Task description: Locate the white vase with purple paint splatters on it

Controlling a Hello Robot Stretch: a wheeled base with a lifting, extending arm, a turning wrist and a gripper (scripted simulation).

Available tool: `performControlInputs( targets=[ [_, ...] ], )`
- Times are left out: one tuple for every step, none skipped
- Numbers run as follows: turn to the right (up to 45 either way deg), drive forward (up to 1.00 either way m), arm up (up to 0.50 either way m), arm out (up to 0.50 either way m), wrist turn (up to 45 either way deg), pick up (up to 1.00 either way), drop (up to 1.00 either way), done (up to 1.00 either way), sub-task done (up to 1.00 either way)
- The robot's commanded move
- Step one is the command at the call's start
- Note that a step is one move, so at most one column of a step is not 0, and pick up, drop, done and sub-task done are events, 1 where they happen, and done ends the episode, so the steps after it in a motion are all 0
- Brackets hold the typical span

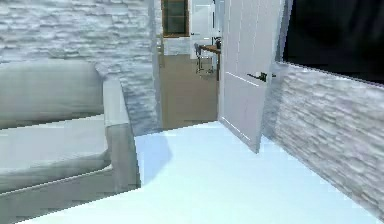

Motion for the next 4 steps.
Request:
performControlInputs(
  targets=[
    [0.0,1.0,0.0,0.0,0.0,0.0,0.0,0.0,0.0],
    [0.0,1.0,0.0,0.0,0.0,0.0,0.0,0.0,0.0],
    [0.0,0.35,0.0,0.0,0.0,0.0,0.0,0.0,0.0],
    [-30.0,0.0,0.0,0.0,0.0,0.0,0.0,0.0,0.0]
  ],
)
